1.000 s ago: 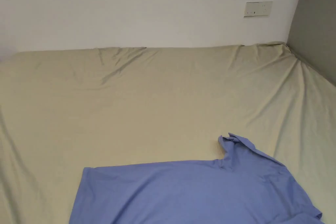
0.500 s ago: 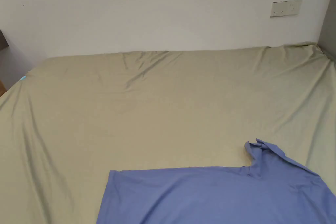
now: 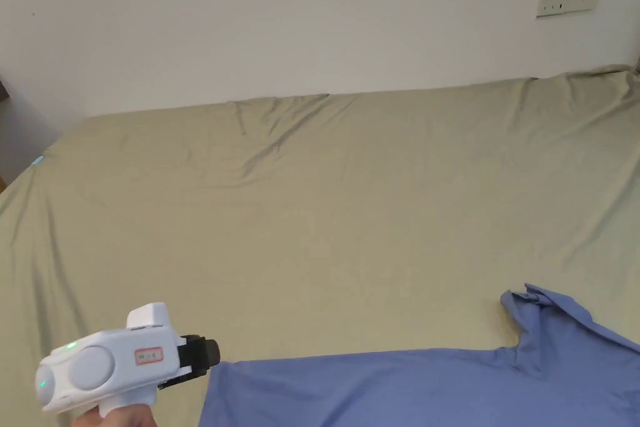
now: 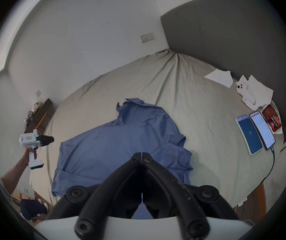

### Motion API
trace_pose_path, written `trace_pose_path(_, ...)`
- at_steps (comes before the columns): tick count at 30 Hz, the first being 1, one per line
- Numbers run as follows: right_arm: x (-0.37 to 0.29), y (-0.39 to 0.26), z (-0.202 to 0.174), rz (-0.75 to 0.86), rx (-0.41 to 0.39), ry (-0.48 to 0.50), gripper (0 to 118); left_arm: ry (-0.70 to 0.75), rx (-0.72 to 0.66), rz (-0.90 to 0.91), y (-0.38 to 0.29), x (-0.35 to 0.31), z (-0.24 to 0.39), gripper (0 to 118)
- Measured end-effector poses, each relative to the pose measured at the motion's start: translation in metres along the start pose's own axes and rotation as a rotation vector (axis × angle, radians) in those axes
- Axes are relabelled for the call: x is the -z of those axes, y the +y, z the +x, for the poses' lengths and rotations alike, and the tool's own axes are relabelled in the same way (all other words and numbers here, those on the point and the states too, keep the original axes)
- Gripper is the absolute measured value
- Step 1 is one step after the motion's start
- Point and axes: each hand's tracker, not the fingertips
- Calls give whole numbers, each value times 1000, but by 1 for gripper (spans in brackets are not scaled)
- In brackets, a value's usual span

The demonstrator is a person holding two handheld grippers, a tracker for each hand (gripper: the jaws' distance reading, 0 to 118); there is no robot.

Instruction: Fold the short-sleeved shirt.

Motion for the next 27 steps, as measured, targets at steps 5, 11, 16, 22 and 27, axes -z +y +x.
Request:
trace_pose_path(5, 7, -4, -1, -46, -5, -22, 0, 94, 51, -89, 0, 51, -5, 106)
trace_pose_path(11, 11, -14, 13, -70, 9, -37, 0, 196, 197, -137, -17, 62, 4, 51)
trace_pose_path(16, 26, -9, 21, -80, 31, -39, 0, 121, 194, -148, -20, 46, 7, 6)
trace_pose_path(22, 87, 38, 29, -53, -18, -63, 0, 114, 292, -89, -20, 31, 27, 4)
trace_pose_path(27, 159, 112, 28, -42, -129, -115, 47, 60, 312, 15, -14, -2, 43, 4)
